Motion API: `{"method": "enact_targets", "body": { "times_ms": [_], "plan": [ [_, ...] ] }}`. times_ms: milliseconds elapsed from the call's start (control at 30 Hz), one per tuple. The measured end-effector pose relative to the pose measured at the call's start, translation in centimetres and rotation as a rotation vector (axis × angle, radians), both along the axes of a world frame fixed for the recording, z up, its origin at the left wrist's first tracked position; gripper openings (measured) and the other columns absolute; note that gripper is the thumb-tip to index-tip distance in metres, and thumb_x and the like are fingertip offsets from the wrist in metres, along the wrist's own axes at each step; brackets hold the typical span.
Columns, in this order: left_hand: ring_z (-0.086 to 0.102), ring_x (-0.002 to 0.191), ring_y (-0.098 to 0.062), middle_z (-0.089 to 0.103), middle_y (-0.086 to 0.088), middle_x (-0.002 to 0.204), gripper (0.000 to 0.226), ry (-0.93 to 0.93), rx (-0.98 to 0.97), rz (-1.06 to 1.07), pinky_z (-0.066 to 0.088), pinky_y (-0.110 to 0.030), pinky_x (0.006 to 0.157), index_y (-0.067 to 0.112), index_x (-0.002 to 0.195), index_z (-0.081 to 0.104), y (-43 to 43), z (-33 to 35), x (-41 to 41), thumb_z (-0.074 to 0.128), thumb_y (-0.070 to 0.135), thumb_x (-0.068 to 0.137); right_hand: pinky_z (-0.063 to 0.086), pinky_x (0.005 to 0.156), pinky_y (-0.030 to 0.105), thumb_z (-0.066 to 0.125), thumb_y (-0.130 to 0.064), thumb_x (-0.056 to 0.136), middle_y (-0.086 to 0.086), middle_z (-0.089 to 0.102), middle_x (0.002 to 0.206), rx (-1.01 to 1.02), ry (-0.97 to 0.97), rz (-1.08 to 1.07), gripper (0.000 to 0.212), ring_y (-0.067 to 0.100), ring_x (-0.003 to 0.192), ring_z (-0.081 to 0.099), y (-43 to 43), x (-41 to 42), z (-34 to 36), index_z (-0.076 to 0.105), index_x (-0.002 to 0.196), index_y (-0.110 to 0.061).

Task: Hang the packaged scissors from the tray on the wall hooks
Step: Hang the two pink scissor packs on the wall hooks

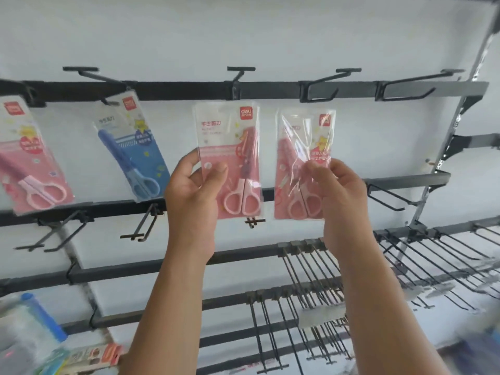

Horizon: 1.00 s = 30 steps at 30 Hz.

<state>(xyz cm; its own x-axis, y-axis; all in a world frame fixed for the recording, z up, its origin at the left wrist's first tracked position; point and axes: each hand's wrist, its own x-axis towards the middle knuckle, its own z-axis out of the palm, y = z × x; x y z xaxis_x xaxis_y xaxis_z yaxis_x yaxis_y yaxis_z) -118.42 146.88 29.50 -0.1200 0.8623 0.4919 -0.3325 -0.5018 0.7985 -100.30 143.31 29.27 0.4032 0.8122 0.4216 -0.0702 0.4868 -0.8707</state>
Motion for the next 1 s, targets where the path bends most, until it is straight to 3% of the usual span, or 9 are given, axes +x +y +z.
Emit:
{"method": "enact_targets", "body": {
  "times_ms": [200, 400, 533, 700, 1000],
  "plan": [
    [0.074, 0.097, -0.012, 0.079, 0.003, 0.103, 0.021, 0.019, 0.082, 0.1, 0.054, -0.023, 0.079, 0.02, 0.111, 0.071, 0.9, 1.4, 2.6, 0.062, 0.009, 0.096, 0.053, 0.048, 0.026, 0.059, -0.018, 0.098, 0.005, 0.073, 0.077, 0.002, 0.002, 0.04, 0.019, 0.023, 0.061, 0.071, 0.9, 2.8, 1.4, 0.065, 0.097, -0.001],
    [0.071, 0.107, -0.01, 0.077, 0.006, 0.112, 0.028, 0.109, 0.12, 0.135, 0.054, -0.026, 0.09, 0.018, 0.122, 0.069, 1.7, 2.1, 3.9, 0.057, 0.009, 0.099, 0.058, 0.054, 0.04, 0.06, -0.019, 0.097, 0.008, 0.074, 0.08, 0.0, -0.003, 0.071, 0.016, 0.03, 0.065, 0.072, 1.4, 4.6, 1.9, 0.066, 0.096, -0.004],
    [0.073, 0.099, -0.008, 0.078, 0.006, 0.106, 0.029, 0.057, 0.107, 0.201, 0.054, -0.02, 0.081, 0.016, 0.123, 0.069, 1.7, 1.9, 3.8, 0.056, 0.007, 0.099, 0.056, 0.05, 0.035, 0.061, -0.018, 0.097, 0.006, 0.073, 0.077, -0.002, 0.003, 0.103, 0.013, 0.027, 0.062, 0.07, 1.7, 4.9, 1.7, 0.066, 0.093, -0.007],
    [0.074, 0.09, -0.006, 0.079, 0.008, 0.098, 0.027, 0.118, 0.074, 0.227, 0.055, -0.02, 0.076, 0.021, 0.114, 0.072, 1.9, 1.9, 3.8, 0.056, 0.006, 0.099, 0.055, 0.048, 0.033, 0.06, -0.017, 0.097, 0.005, 0.071, 0.073, -0.001, 0.011, 0.124, 0.013, 0.025, 0.058, 0.069, 1.9, 5.0, 1.4, 0.066, 0.093, -0.006],
    [0.074, 0.084, -0.005, 0.079, 0.012, 0.093, 0.029, 0.14, 0.032, 0.252, 0.056, -0.02, 0.073, 0.029, 0.104, 0.074, 2.3, 2.5, 4.5, 0.056, 0.007, 0.098, 0.054, 0.046, 0.028, 0.061, -0.016, 0.096, 0.001, 0.071, 0.068, -0.013, 0.036, 0.117, 0.011, 0.021, 0.057, 0.069, 1.7, 5.8, 1.5, 0.065, 0.091, -0.008]
  ]
}}
